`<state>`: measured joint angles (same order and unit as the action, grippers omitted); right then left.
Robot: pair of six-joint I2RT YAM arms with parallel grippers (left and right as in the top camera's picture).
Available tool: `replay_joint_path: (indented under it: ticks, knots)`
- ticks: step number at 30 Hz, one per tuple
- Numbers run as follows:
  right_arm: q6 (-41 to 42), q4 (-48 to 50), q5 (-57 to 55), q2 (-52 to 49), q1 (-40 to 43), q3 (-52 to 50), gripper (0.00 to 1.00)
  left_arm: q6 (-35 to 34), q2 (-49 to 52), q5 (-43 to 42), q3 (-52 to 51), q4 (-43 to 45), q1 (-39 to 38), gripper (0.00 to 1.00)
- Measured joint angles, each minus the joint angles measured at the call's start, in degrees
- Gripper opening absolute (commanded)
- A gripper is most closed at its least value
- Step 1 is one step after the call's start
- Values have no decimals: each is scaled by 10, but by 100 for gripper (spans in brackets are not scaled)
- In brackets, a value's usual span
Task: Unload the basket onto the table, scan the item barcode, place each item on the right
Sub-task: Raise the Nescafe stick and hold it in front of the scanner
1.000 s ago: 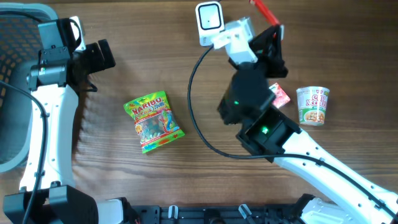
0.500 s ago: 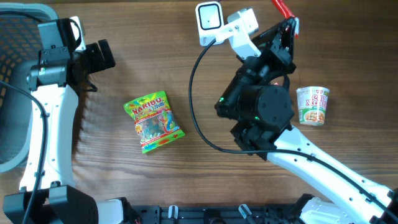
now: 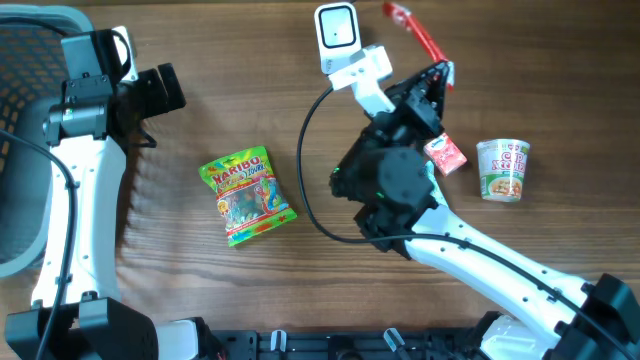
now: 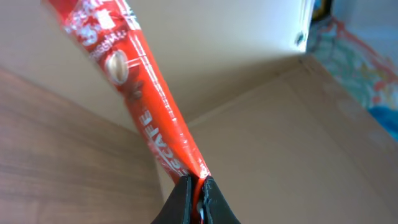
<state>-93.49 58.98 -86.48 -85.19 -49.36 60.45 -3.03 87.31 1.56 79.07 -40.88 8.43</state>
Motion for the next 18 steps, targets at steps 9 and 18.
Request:
replay_joint_path:
  ticks: [9, 18]
  knots:
    - [-254, 164, 5, 1, -6, 0, 4, 0, 0, 0, 0, 0, 0, 100]
    - [-175, 163, 0, 0, -112, 0, 4, 0, 0, 0, 0, 0, 0, 100]
